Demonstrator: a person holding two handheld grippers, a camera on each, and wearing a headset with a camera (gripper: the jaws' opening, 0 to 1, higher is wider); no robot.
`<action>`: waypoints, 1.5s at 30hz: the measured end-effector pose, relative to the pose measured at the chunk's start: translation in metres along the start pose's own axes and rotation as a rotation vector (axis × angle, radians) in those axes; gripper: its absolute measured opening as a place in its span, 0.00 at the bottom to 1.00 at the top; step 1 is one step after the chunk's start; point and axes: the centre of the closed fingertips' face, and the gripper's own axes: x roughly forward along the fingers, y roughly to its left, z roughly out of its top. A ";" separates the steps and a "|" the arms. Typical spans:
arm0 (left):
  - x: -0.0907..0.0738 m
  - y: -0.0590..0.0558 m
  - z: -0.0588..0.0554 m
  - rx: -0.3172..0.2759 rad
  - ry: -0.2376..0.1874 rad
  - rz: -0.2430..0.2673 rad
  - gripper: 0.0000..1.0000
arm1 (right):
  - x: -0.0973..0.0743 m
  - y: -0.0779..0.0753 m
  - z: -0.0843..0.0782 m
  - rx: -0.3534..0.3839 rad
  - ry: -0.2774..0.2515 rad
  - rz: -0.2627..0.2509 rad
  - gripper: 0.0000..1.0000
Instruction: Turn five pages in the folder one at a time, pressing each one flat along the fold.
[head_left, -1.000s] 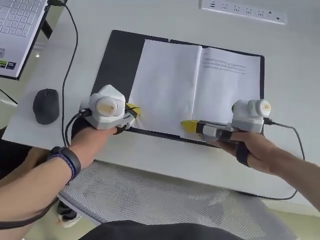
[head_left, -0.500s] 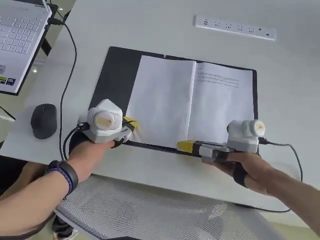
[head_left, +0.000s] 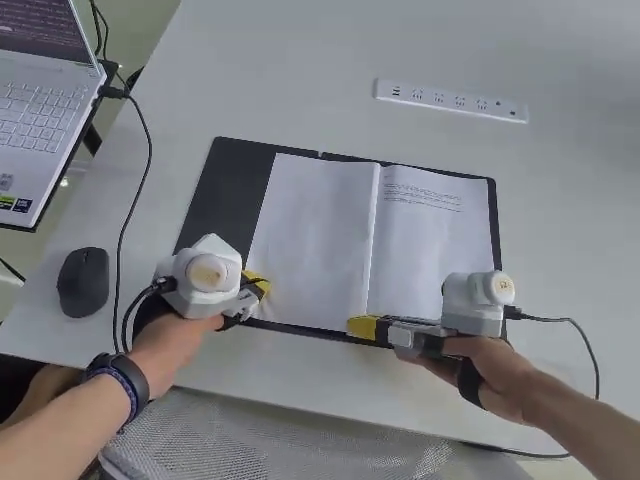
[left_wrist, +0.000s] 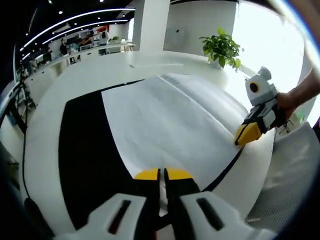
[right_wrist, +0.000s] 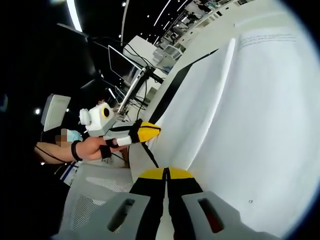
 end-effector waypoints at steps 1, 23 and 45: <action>-0.001 0.002 0.000 0.005 0.002 0.003 0.03 | -0.002 0.000 0.000 -0.002 0.000 0.003 0.00; -0.028 -0.005 0.025 0.048 -0.055 0.015 0.14 | -0.072 -0.005 0.056 -0.114 -0.242 -0.160 0.20; -0.080 -0.021 0.056 0.150 -0.107 0.021 0.34 | -0.174 0.000 0.067 -0.174 -0.375 -0.394 0.43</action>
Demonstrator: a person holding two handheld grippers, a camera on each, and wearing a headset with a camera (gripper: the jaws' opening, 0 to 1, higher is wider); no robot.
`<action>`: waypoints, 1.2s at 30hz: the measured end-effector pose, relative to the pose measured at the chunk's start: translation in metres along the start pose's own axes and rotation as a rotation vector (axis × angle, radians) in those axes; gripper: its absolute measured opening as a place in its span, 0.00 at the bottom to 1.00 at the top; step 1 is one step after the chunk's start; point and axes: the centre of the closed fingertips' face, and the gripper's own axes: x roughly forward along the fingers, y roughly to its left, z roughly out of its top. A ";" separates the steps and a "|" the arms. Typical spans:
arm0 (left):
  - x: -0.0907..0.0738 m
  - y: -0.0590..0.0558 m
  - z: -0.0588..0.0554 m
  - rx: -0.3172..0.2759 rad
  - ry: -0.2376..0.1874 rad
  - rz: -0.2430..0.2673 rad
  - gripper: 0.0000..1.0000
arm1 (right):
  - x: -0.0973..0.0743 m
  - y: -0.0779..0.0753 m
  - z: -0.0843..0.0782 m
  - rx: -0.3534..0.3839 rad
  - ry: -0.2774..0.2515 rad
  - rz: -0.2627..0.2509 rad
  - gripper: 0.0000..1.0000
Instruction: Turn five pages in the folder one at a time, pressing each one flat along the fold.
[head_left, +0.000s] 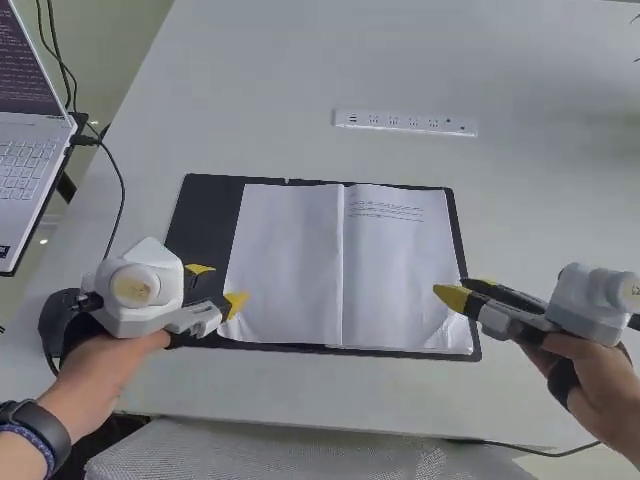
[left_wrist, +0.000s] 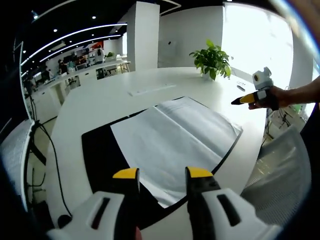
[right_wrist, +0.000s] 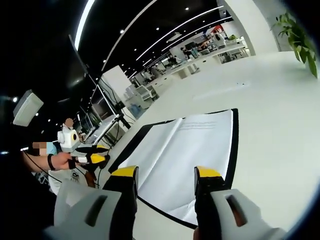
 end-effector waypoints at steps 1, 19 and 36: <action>-0.002 0.000 0.001 0.003 -0.002 0.000 0.36 | -0.003 0.000 0.002 -0.008 -0.003 -0.005 0.42; -0.042 -0.001 0.017 0.029 -0.042 0.026 0.58 | -0.052 0.004 0.009 -0.188 0.036 -0.064 0.60; -0.051 -0.014 0.007 -0.044 -0.062 0.031 0.65 | -0.059 0.011 -0.022 -0.157 0.058 -0.095 0.65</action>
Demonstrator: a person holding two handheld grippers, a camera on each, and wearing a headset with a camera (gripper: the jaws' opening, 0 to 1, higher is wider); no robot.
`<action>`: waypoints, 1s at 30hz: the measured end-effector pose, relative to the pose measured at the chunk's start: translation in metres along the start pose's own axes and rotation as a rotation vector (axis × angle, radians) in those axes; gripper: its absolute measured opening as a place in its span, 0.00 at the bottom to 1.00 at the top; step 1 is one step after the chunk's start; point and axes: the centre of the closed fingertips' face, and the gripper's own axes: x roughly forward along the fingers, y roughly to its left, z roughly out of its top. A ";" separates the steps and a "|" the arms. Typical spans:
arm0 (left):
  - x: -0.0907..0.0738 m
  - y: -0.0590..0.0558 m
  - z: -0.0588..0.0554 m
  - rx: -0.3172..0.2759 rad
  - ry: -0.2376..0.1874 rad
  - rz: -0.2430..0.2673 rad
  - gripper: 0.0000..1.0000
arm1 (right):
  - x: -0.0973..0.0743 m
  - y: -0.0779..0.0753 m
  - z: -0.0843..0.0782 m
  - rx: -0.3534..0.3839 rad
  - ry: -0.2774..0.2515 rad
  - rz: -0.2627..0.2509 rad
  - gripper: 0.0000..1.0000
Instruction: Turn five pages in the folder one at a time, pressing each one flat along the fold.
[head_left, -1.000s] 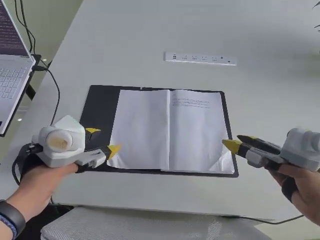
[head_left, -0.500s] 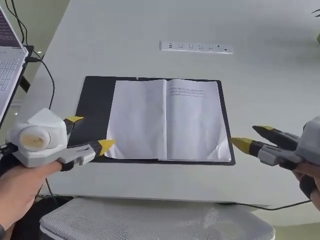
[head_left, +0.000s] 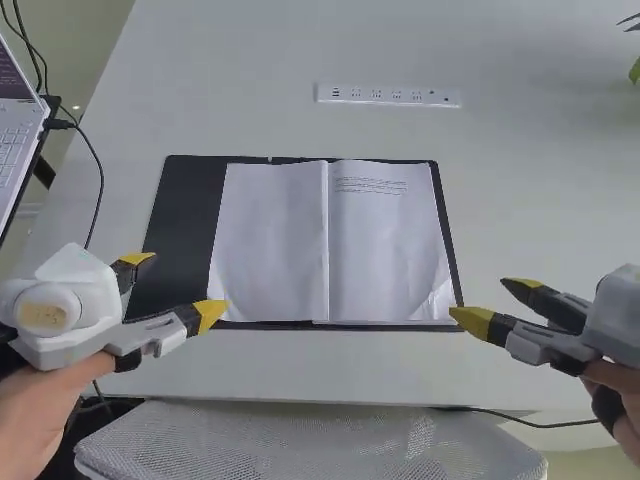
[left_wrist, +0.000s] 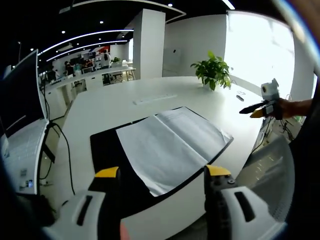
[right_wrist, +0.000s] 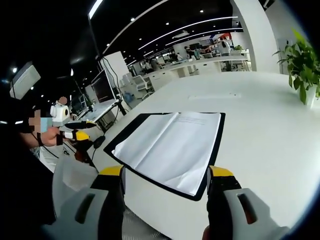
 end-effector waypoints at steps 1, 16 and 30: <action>0.000 0.000 0.000 0.001 0.002 -0.001 0.65 | 0.000 0.000 -0.001 0.003 0.000 0.001 0.65; 0.032 -0.034 0.019 0.075 0.019 -0.098 0.62 | -0.001 0.003 -0.010 0.032 -0.005 0.003 0.64; 0.087 -0.103 0.032 0.135 0.037 -0.255 0.58 | -0.007 -0.001 -0.017 0.082 -0.035 -0.019 0.61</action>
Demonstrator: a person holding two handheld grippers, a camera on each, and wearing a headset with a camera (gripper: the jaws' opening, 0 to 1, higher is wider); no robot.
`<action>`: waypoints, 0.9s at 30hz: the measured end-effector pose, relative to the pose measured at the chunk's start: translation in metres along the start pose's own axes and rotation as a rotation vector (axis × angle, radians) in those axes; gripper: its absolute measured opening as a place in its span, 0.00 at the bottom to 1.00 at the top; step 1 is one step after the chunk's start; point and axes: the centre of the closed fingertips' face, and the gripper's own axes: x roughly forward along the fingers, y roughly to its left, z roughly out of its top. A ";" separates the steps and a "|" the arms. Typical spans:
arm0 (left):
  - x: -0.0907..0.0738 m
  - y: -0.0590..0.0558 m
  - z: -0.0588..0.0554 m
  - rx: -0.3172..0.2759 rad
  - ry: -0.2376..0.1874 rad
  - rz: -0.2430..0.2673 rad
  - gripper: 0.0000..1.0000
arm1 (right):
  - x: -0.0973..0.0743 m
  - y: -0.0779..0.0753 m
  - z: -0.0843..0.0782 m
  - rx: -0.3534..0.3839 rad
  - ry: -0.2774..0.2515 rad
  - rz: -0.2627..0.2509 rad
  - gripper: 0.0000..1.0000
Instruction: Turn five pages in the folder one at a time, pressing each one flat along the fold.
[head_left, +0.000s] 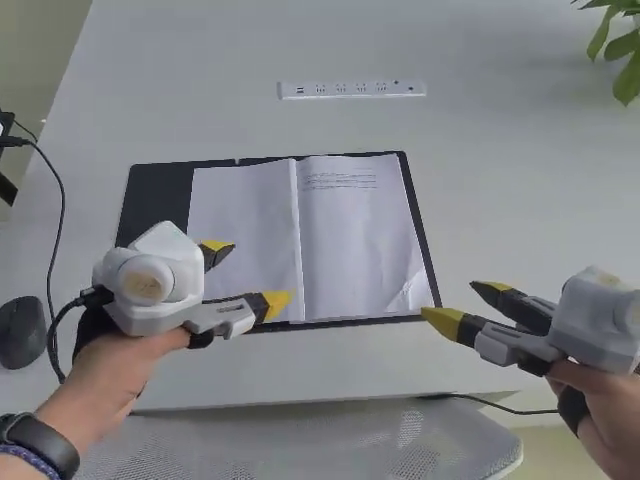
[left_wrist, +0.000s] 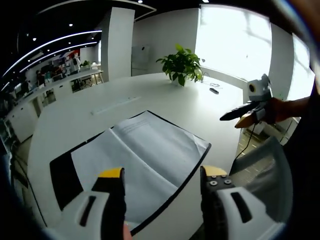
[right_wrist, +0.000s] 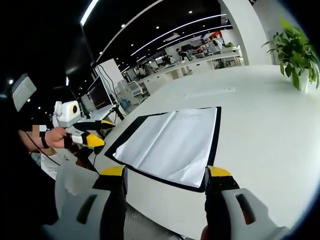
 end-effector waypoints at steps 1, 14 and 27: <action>0.004 -0.003 0.000 0.001 0.005 -0.008 0.58 | -0.001 -0.001 0.000 0.004 -0.004 0.000 0.60; 0.071 -0.055 0.007 0.023 0.038 -0.133 0.54 | -0.006 -0.010 0.005 0.044 -0.043 0.003 0.59; 0.134 -0.077 -0.004 0.022 0.087 -0.159 0.47 | -0.017 -0.021 0.001 0.063 -0.042 -0.012 0.59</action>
